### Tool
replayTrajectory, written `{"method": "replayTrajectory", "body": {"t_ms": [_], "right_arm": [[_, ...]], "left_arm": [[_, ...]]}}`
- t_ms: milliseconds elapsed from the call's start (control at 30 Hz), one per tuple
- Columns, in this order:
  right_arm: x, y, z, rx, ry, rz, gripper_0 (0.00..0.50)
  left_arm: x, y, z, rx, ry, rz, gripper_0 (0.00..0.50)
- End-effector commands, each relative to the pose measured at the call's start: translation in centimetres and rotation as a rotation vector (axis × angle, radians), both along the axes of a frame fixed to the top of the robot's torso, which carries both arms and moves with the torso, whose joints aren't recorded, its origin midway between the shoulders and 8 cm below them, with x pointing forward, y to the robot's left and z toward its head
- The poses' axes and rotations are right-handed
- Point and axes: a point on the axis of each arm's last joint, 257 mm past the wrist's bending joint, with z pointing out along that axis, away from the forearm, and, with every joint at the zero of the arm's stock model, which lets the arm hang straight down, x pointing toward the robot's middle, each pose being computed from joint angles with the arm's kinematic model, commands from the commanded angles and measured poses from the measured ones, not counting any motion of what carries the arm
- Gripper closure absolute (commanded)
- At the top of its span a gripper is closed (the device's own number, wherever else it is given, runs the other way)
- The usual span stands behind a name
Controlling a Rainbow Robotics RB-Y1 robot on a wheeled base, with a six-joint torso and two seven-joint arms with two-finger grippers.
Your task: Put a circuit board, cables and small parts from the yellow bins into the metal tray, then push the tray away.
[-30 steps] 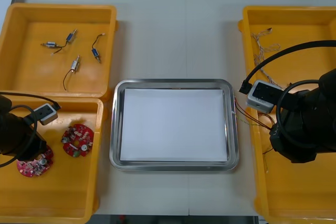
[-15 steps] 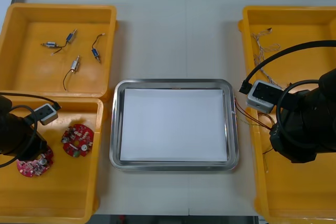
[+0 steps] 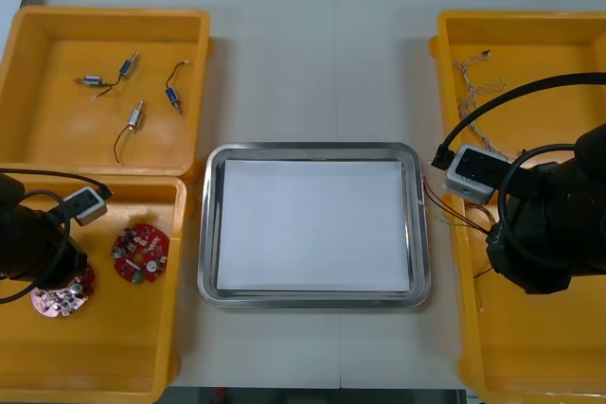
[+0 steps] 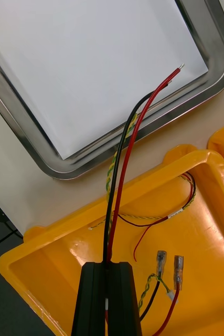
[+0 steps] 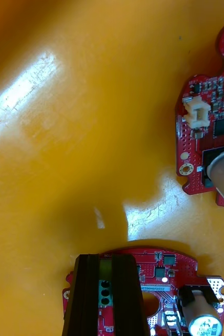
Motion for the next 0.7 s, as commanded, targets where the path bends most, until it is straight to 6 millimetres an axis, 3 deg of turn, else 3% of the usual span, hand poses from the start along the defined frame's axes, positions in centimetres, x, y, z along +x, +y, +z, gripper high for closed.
{"method": "replayTrajectory", "body": {"t_ms": [33,300,700], "right_arm": [[0.6,-1.0,0.8,-0.054,-0.029,0.025,0.5],[0.5,-1.1,0.7,-0.054,-0.028,0.025,0.5],[0.6,-1.1,0.8,-0.056,-0.03,0.024,0.5]], "left_arm": [[0.3,-0.8,-0.3,0.002,-0.01,-0.037,0.5],[0.8,-0.9,1.1,-0.035,-0.014,-0.013,0.5],[-0.9,-1.1,8.3,-0.052,0.041,0.022,0.5]]}}
